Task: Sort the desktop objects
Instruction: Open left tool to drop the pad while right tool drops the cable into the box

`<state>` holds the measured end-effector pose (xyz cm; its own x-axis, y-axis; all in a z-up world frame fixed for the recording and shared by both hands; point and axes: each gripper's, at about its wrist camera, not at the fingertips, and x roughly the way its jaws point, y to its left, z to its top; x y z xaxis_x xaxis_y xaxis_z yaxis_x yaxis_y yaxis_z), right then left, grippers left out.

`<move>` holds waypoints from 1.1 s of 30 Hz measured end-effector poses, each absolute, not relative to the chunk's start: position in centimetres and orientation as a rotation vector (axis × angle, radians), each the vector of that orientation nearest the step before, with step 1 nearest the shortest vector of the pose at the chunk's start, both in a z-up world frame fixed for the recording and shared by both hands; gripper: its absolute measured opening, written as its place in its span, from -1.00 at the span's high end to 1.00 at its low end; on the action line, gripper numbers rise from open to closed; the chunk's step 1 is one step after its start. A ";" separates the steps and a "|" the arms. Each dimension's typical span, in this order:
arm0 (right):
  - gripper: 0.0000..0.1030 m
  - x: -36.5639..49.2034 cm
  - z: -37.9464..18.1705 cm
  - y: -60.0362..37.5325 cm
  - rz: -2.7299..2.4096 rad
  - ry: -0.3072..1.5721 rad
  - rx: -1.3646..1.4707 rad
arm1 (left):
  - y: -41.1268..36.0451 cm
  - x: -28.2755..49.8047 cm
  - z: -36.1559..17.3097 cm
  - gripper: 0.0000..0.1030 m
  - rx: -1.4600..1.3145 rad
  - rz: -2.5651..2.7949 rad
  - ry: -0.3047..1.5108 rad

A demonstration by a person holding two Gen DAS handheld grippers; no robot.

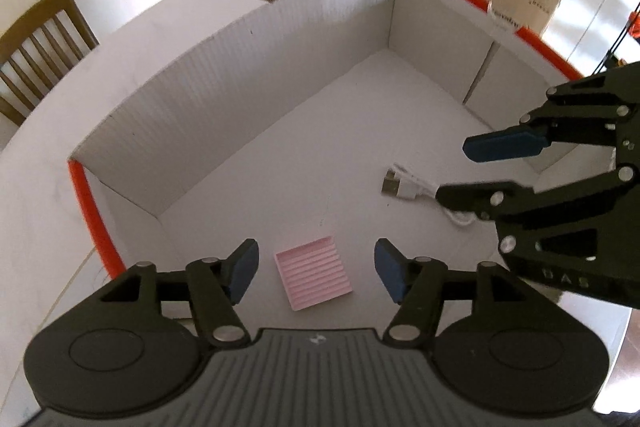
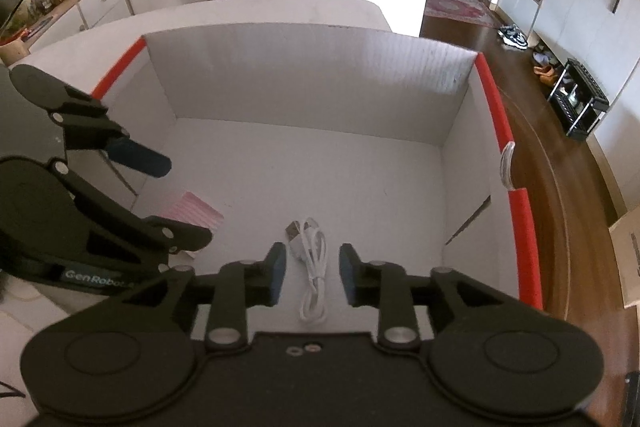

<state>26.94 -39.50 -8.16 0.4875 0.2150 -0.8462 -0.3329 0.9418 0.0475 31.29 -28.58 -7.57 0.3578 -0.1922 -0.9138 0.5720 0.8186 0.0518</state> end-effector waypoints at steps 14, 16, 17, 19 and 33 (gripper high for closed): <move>0.10 24.9 -4.7 -40.8 0.428 0.945 -0.071 | -26.9 28.8 -4.5 -0.22 0.269 -0.512 1.004; 0.05 24.5 -4.2 -41.0 0.445 0.932 -0.072 | -26.4 28.1 -3.7 -0.22 0.254 -0.512 0.986; 0.01 24.3 -4.0 -41.0 0.453 0.925 -0.075 | -26.2 27.8 -3.3 -0.22 0.246 -0.506 0.978; -0.01 23.9 -3.6 -40.9 0.469 0.914 -0.081 | -25.9 27.2 -2.8 -0.22 0.237 -0.495 0.954; -0.54 21.7 -0.8 -39.2 0.512 0.831 -0.056 | -22.2 22.7 0.4 -0.36 0.155 -0.453 0.830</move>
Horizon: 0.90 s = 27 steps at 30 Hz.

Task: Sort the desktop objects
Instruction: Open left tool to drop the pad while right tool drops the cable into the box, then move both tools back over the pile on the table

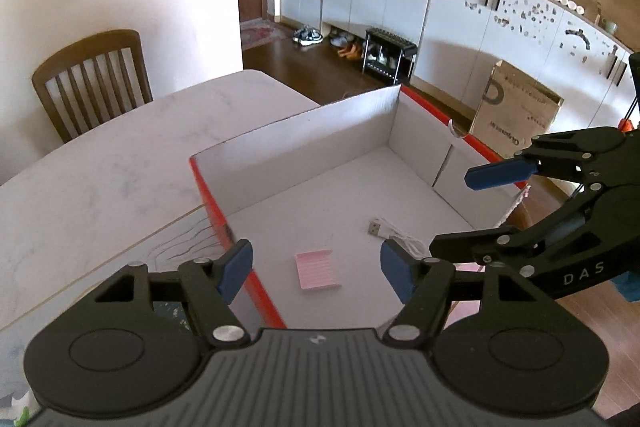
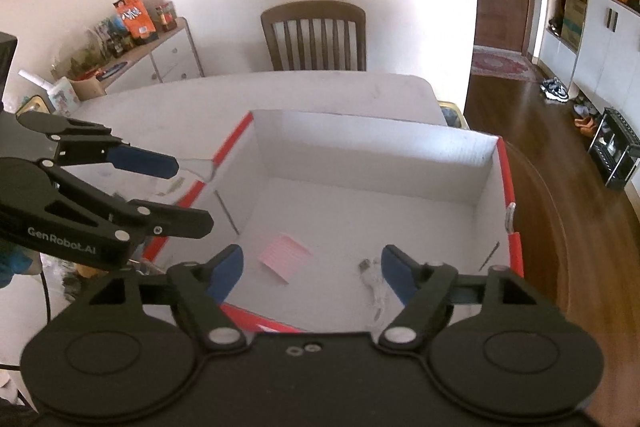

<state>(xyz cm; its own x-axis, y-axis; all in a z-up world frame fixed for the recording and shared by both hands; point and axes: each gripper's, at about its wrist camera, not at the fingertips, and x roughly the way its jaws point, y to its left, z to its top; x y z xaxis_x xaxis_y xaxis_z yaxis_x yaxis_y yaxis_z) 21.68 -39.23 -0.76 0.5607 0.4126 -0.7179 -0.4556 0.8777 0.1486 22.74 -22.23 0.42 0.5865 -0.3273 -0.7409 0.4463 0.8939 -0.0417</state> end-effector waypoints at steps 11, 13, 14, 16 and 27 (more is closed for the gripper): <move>-0.77 18.6 0.6 -36.8 0.493 0.789 -0.018 | -17.9 18.6 1.6 -0.46 0.095 -0.459 0.781; -0.77 17.8 0.9 -35.9 0.490 0.781 -0.016 | -16.9 17.9 1.7 -0.46 0.078 -0.449 0.776; -0.78 17.5 1.0 -35.6 0.488 0.777 -0.014 | -16.5 17.6 1.7 -0.46 0.070 -0.446 0.775; -0.78 16.9 1.2 -34.8 0.483 0.771 -0.009 | -15.6 16.7 1.8 -0.48 0.056 -0.440 0.763; -0.82 13.8 2.0 -30.6 0.483 0.760 -0.008 | -8.8 13.1 0.9 -0.74 -0.003 -0.357 0.759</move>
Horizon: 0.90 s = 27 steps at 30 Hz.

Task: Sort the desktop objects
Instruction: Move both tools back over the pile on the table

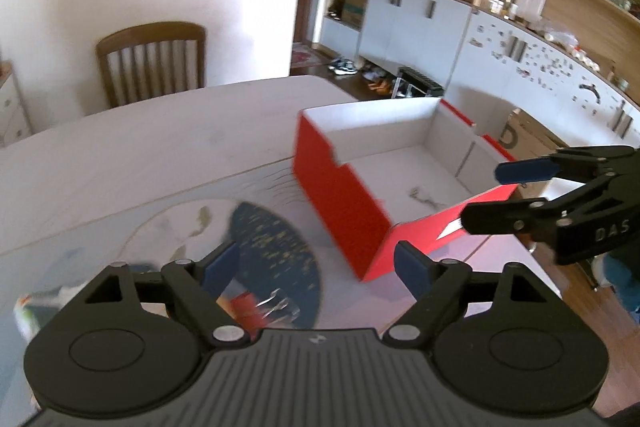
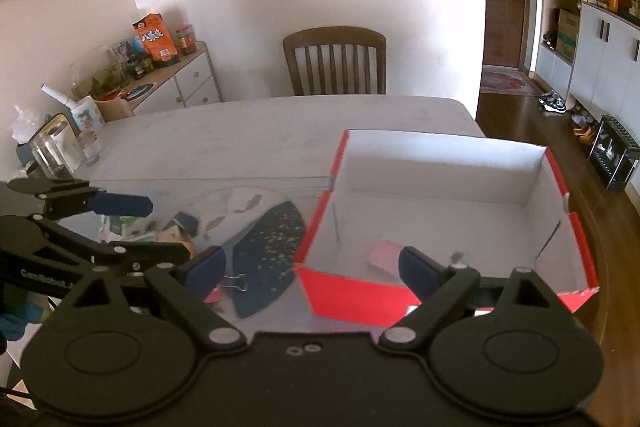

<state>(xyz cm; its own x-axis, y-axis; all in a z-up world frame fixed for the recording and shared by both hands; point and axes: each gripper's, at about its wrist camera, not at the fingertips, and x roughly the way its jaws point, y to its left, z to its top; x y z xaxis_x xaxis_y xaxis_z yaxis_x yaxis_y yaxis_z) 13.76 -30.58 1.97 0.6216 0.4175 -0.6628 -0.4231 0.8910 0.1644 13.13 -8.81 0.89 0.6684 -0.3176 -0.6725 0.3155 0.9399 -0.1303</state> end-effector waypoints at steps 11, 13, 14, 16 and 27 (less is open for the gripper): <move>-0.82 11.7 1.1 -24.4 0.492 0.769 -0.016 | -1.6 9.8 -0.6 -0.99 -0.025 -0.249 0.754; -0.82 11.3 0.9 -23.2 0.499 0.771 -0.019 | -0.2 9.3 -0.9 -0.99 -0.034 -0.233 0.758; -0.82 11.1 0.8 -22.8 0.500 0.772 -0.021 | 0.4 9.0 -1.1 -0.99 -0.036 -0.223 0.758; -0.82 10.8 0.7 -21.8 0.503 0.774 -0.021 | 1.7 8.5 -1.4 -0.99 -0.039 -0.205 0.757; -0.82 10.3 -1.0 -17.4 0.502 0.798 -0.044 | 7.4 6.7 -3.8 -0.99 -0.049 -0.121 0.788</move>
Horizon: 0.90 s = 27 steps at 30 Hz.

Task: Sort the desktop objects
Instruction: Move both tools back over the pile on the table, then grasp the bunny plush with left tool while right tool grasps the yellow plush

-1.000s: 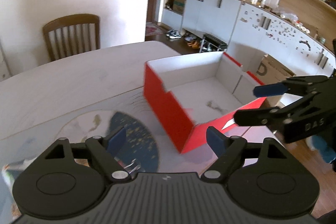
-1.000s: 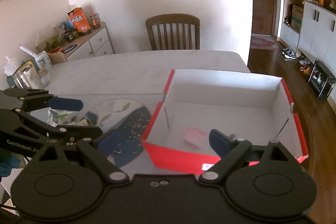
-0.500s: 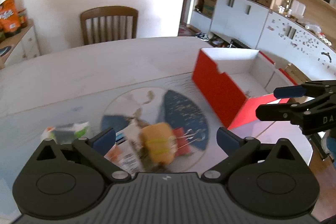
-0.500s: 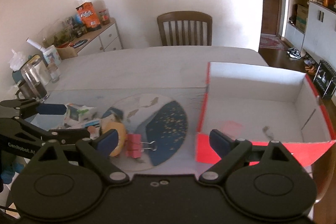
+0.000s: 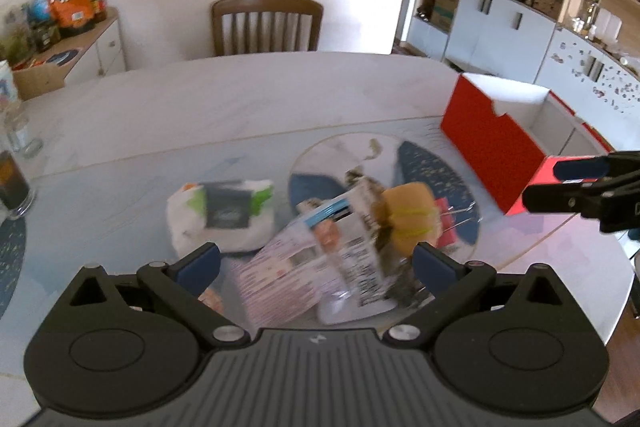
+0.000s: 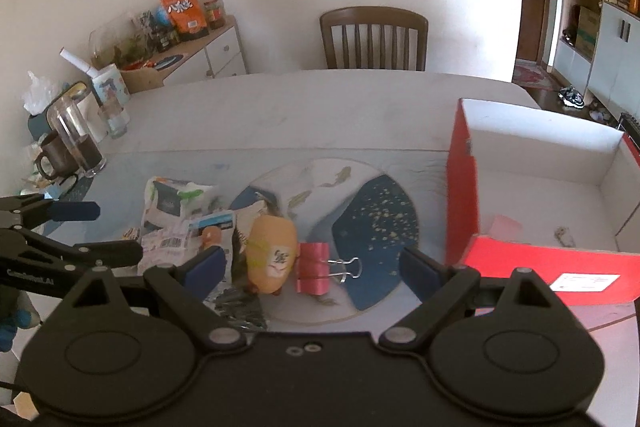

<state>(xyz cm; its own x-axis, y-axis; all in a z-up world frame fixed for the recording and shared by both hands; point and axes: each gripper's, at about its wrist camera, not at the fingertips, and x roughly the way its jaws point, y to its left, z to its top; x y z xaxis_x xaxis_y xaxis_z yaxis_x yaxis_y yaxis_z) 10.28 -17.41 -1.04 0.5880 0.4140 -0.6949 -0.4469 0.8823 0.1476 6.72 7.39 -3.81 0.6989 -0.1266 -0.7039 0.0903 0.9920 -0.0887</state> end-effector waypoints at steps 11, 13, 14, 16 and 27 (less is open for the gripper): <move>-0.82 11.0 -2.9 -14.2 0.489 0.814 -0.077 | 11.4 6.6 -6.2 -0.99 -0.050 -0.041 0.825; -0.82 11.2 -3.4 -13.7 0.485 0.818 -0.082 | 12.0 6.6 -6.7 -0.99 -0.049 -0.027 0.832; -0.81 11.2 -3.5 -13.5 0.486 0.818 -0.083 | 12.3 6.6 -7.0 -0.99 -0.046 -0.020 0.835; -0.78 11.4 -3.8 -13.1 0.489 0.819 -0.088 | 12.7 6.8 -7.4 -0.99 -0.040 -0.014 0.839; -0.72 12.2 -5.8 -11.4 0.467 0.844 -0.112 | 15.4 7.9 -10.1 -0.99 -0.044 0.045 0.878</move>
<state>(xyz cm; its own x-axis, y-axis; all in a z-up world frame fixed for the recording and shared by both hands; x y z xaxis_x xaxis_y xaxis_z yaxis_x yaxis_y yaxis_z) 12.22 -11.45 -5.75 0.5705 0.3530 -0.7415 -0.4406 0.8935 0.0864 7.88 15.39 -10.07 0.6377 0.0215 -0.7700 -0.0580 0.9981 -0.0202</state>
